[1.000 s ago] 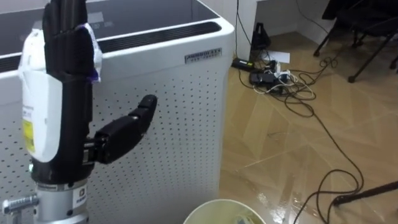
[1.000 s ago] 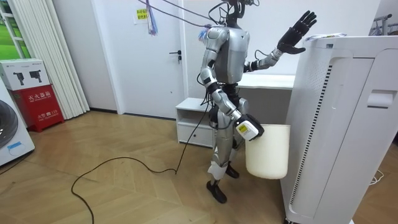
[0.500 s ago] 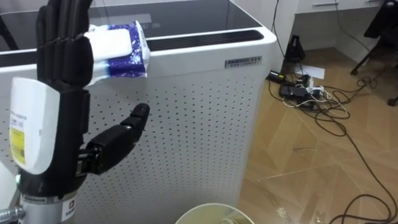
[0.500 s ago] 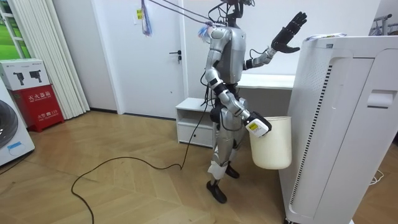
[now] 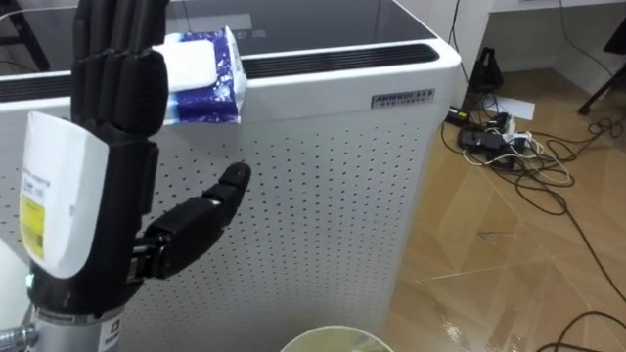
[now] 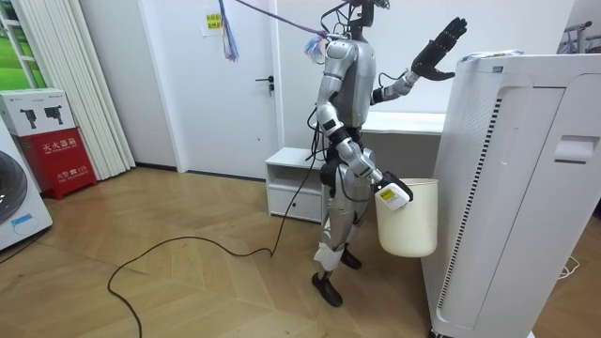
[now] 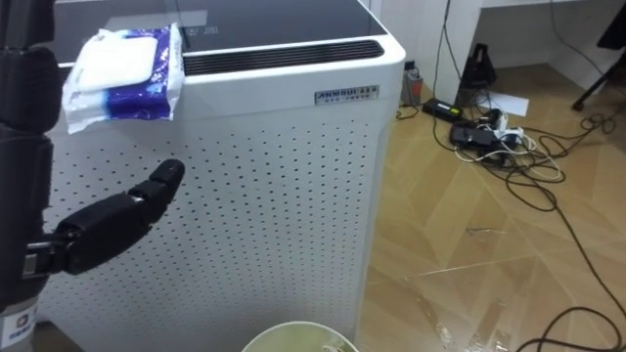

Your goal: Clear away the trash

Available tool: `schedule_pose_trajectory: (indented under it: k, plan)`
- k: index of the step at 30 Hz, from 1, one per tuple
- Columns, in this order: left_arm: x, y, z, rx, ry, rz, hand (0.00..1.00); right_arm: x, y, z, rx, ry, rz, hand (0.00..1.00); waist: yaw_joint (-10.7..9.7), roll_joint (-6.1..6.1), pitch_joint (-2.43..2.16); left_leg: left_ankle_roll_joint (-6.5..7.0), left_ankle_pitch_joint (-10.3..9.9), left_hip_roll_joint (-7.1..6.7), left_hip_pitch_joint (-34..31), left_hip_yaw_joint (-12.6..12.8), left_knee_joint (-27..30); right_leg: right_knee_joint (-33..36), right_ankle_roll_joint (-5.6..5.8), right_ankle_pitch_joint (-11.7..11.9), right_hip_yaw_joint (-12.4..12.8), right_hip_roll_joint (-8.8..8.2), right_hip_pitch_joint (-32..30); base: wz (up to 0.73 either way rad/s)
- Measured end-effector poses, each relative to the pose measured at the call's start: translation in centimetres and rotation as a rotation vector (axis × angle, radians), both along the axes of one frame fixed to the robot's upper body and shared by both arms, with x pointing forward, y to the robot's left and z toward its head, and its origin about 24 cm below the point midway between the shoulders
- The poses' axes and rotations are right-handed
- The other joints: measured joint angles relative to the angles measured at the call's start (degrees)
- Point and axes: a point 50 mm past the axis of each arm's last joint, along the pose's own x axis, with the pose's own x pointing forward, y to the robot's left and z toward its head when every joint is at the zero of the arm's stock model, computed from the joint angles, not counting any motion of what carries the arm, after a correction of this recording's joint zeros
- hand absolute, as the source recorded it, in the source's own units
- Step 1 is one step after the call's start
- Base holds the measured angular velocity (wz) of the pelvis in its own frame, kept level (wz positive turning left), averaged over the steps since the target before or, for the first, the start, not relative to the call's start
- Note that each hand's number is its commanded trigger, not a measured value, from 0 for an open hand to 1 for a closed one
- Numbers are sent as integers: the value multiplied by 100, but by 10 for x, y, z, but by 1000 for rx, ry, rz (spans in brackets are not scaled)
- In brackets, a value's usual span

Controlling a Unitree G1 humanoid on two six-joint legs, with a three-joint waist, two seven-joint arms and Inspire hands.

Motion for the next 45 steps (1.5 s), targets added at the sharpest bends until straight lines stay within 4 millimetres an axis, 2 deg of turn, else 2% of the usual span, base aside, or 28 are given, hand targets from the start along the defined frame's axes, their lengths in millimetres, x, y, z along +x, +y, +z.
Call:
schedule_pose_trajectory:
  k: [8,14,21,27,36,39,45]
  plan:
    - [4,15,-4,70,6,106,0,0,-1,1,-17,-1,16,100,-27,19,15,9,24,0,91,51,-85,-29,9,2,-9,-3,71,0]
    - [7,24,-8,125,32,204,0,0,-9,2,-63,-1,31,100,-4,85,35,10,27,1,93,74,-89,-29,10,3,16,1,57,0]
    - [4,38,-8,148,42,289,0,-9,-20,1,-98,23,28,100,10,184,-19,10,28,2,104,133,-100,-47,12,2,30,16,64,0]
    - [4,43,-7,147,43,319,0,-14,-21,0,-97,35,35,100,20,200,-15,14,30,12,173,151,-149,-36,13,3,42,12,93,0]
    - [4,45,-5,193,40,329,0,-7,-19,7,-97,-7,51,100,-5,255,-14,20,62,3,189,153,-173,-17,19,6,41,-4,106,0]
    - [5,46,-5,217,49,339,0,-6,-19,7,-96,-11,53,100,-18,250,-3,21,63,0,189,149,-173,-9,20,5,43,-10,115,0]
    - [10,47,-7,231,78,348,0,-5,-18,8,-100,-17,62,100,-165,227,76,32,78,-18,188,162,-173,33,36,-9,46,-58,83,1]
